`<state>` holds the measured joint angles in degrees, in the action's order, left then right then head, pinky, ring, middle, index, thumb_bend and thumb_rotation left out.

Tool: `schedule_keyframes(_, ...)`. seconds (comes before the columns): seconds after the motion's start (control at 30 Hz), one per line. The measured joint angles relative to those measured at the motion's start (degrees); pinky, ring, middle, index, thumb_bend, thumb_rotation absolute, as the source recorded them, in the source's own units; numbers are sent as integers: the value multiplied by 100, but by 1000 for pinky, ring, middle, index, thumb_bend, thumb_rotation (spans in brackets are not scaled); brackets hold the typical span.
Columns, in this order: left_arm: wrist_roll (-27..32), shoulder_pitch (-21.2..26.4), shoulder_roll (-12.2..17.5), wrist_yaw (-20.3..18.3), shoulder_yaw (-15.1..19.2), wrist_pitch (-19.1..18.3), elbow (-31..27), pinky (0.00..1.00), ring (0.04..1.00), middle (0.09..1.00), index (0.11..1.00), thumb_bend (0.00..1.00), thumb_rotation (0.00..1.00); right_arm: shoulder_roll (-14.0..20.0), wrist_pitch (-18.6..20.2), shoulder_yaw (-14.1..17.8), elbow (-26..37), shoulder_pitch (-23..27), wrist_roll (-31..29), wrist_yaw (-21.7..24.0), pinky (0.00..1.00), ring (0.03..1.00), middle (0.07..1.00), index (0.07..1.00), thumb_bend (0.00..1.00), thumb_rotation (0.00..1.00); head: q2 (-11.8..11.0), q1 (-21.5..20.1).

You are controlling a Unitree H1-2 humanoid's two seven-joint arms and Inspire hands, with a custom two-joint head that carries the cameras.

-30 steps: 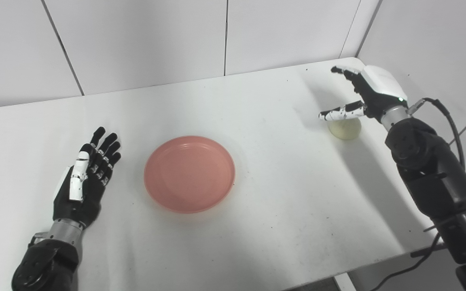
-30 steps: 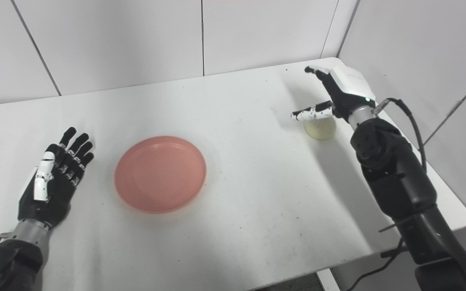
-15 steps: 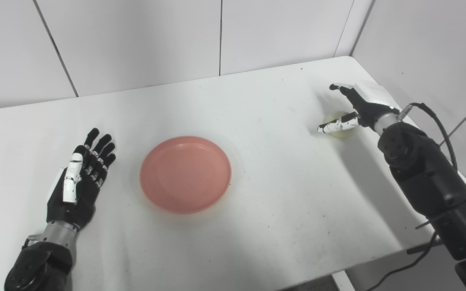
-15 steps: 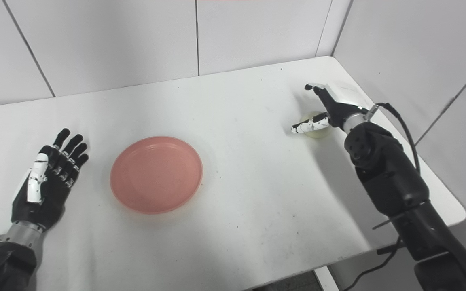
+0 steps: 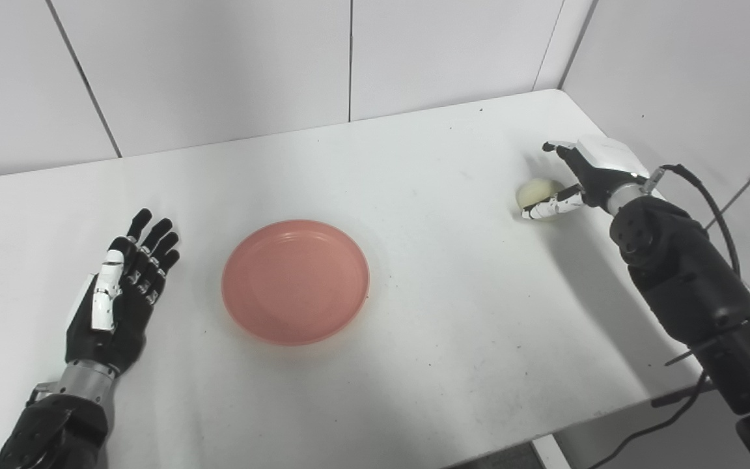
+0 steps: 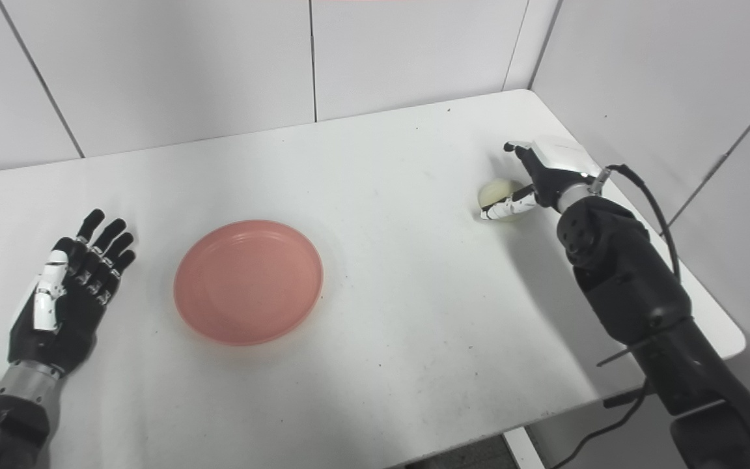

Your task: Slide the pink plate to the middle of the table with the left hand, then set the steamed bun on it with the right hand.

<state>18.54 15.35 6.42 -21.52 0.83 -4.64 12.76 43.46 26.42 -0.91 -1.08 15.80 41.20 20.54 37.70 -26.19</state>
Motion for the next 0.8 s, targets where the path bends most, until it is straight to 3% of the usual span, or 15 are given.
schedule_keyframes(0.2, 1, -3, 24, 0, -8, -1, -12, 993, 972, 961, 975, 386, 1000, -8, 4, 43, -2, -19, 190, 234, 709, 885, 920, 882, 864, 422, 18, 0)
schedule_keyframes(0.57, 2, -18, 70, 2, -10, -2, -39, 998, 977, 962, 981, 393, 1000, -99, 1, -126, -347, 118, 68, 102, 679, 880, 911, 865, 859, 379, 62, -18)
schedule_keyframes(0.8, 4, -20, 70, 3, -10, -5, -52, 992, 972, 959, 976, 398, 1000, -141, 1, -214, -422, 259, -21, 115, 769, 917, 911, 858, 811, 355, 79, -9)
